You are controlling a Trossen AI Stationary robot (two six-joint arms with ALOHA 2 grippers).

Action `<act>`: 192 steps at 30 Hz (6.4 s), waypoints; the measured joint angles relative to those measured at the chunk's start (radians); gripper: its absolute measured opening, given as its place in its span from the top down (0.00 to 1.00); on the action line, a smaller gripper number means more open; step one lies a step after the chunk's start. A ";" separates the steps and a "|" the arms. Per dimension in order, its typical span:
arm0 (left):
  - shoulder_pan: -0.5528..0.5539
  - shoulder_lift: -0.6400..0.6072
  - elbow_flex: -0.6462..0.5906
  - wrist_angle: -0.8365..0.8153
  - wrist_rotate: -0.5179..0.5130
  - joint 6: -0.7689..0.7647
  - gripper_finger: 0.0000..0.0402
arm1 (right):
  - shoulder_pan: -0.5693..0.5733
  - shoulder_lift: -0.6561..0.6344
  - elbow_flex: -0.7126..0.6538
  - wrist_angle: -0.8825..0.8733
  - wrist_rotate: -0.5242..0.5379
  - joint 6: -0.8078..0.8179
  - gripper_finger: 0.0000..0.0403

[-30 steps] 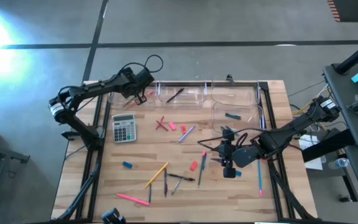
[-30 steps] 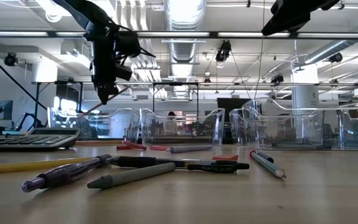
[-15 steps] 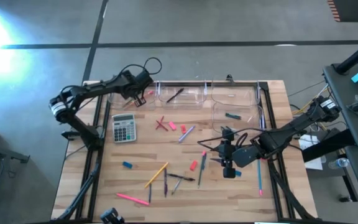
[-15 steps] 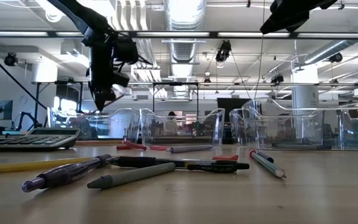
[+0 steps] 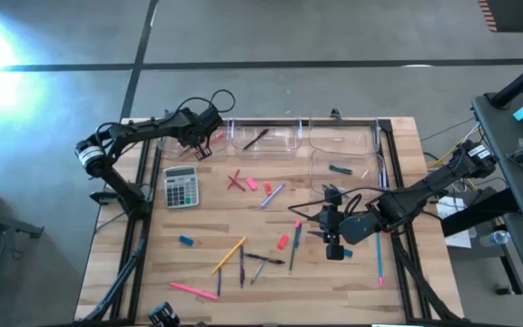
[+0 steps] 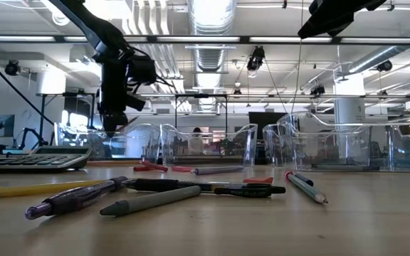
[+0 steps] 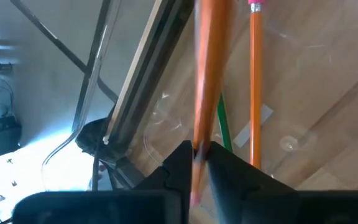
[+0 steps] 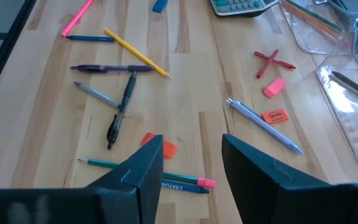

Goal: Sort crayons/erasers/pens/pencils in bins
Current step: Put the orange pencil into the top left transparent bin, then put the blue pencil into the top left transparent bin

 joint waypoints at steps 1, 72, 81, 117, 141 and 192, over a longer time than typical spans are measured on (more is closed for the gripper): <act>0.000 0.000 -0.001 0.000 0.000 0.000 0.88 | 0.000 0.000 0.000 0.000 0.000 0.000 0.61; -0.911 -0.477 -0.633 1.467 0.149 -0.398 0.65 | 0.028 0.039 -0.214 0.356 0.001 0.015 0.68; -0.911 -0.452 -0.630 1.473 0.149 -0.401 0.65 | 0.028 0.039 -0.214 0.369 0.001 0.021 0.68; -0.926 -0.447 -0.603 1.472 0.157 -0.371 0.65 | 0.199 -0.048 0.003 -0.727 -0.353 1.179 0.59; -0.927 -0.457 -0.603 1.475 0.157 -0.369 0.65 | 0.512 -0.094 -0.339 -0.404 -0.429 1.880 0.46; -0.930 -0.457 -0.608 1.474 0.159 -0.401 0.65 | 0.613 0.147 -0.402 -0.163 -0.462 1.986 0.72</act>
